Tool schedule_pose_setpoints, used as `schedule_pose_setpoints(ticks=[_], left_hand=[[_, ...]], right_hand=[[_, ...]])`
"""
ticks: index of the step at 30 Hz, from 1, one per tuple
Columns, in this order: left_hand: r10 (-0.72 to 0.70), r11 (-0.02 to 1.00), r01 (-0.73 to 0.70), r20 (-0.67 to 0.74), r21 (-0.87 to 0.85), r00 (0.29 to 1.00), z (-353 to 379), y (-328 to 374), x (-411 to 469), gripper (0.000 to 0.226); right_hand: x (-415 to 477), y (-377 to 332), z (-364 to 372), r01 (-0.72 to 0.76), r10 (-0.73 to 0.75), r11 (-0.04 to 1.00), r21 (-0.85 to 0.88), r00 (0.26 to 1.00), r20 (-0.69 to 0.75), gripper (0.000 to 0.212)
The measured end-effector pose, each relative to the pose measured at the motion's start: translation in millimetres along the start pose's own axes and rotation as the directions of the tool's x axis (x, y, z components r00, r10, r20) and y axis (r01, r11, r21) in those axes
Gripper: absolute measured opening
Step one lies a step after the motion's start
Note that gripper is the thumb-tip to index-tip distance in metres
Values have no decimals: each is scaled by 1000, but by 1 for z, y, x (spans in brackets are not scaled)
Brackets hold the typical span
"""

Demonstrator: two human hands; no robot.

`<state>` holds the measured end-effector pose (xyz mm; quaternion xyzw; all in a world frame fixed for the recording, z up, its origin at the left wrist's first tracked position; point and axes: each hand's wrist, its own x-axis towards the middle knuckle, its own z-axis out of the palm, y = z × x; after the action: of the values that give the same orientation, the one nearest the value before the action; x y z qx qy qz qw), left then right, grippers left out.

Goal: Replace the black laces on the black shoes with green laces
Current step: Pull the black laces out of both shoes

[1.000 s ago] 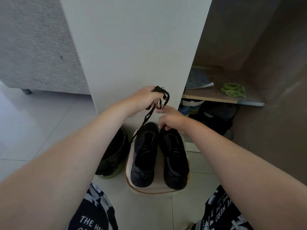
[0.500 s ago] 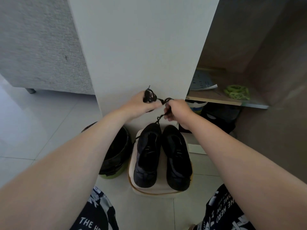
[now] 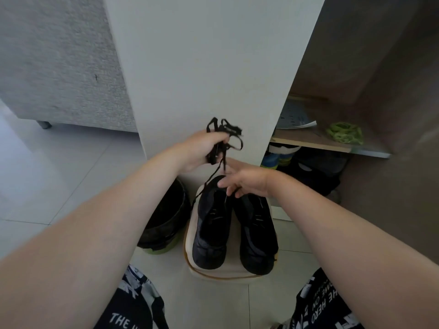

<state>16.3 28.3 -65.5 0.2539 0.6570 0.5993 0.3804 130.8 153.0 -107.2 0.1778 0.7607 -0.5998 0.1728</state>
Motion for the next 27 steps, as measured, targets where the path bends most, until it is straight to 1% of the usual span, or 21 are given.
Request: schedule_pose_setpoints(ticks=[1, 3, 4, 5, 6, 7, 8, 9, 11, 12, 13, 14, 15, 16, 17, 18, 19, 20, 21, 23, 27], left_hand=[[-1, 990, 4, 26, -140, 1000, -1, 8, -2, 25], [25, 954, -17, 21, -300, 999, -7, 21, -8, 29], [37, 944, -38, -9, -328, 999, -11, 26, -10, 30], [46, 949, -62, -59, -308, 997, -16, 27, -10, 29], [62, 971, -89, -126, -223, 990, -22, 26, -11, 28], [84, 991, -102, -206, -81, 975, -29, 22, -12, 26], [117, 991, -92, -279, 102, 953, -37, 15, -12, 25], [157, 957, -65, -319, 282, 935, -45, 7, -12, 25], [182, 829, 6, -279, 559, 943, -63, -9, -14, 20], [150, 756, 34, -223, 654, 963, -71, -16, -16, 16], [107, 718, 37, -163, 695, 981, -75, -23, -20, 13], [80, 730, 11, -102, 683, 992, -76, -28, -24, 12], [63, 777, -23, -41, 629, 997, -74, -31, -28, 13], [31, 850, -30, 6, 526, 999, -71, -32, -33, 16], [-27, 913, 8, 43, 407, 999, -68, -33, -36, 19], [-92, 947, 61, 82, 315, 992, -66, -33, -37, 18], [-138, 953, 99, 121, 287, 983, -64, -32, -37, 14], [-156, 943, 104, 143, 317, 977, -64, -32, -35, 9], [-149, 930, 91, 139, 357, 979, -63, -31, -34, 6], [-91, 911, 65, 46, 406, 995, -65, -27, -30, 12], [42, 903, 38, -176, 428, 983, -77, -9, -32, 15]], right_hand=[[6, -1, 7, 22, -21, 997, -76, 1000, 5, 52], [15, -6, 20, 23, -35, 987, -160, 996, -76, 27], [18, -9, 23, 8, -29, 986, -168, 991, -127, 19], [21, -10, 25, -9, -20, 987, -159, 983, -180, 22], [24, -11, 25, -31, -3, 989, -144, 973, -232, 26], [25, -12, 25, -55, 16, 990, -130, 959, -282, 27], [26, -13, 25, -75, 32, 990, -116, 943, -333, 26], [26, -14, 26, -81, 42, 993, -88, 924, -380, 24], [30, -22, 29, -15, 22, 1000, 18, 895, -446, 21], [32, -29, 31, 56, -11, 995, 83, 885, -466, 21], [33, -37, 33, 145, -53, 977, 155, 876, -480, 21], [34, -47, 35, 238, -96, 942, 238, 868, -488, 21], [34, -57, 37, 317, -135, 896, 311, 862, -489, 20], [34, -65, 39, 372, -169, 857, 356, 856, -488, 20], [34, -72, 42, 407, -198, 836, 367, 849, -490, 20], [35, -75, 45, 428, -219, 829, 360, 841, -495, 21], [36, -78, 48, 446, -236, 822, 354, 833, -501, 22], [37, -78, 50, 459, -241, 813, 359, 825, -511, 23], [38, -78, 52, 470, -233, 800, 374, 817, -527, 22], [40, -76, 50, 467, -195, 790, 397, 805, -560, 22], [43, -69, 51, 379, -147, 852, 361, 835, -530, 26]])
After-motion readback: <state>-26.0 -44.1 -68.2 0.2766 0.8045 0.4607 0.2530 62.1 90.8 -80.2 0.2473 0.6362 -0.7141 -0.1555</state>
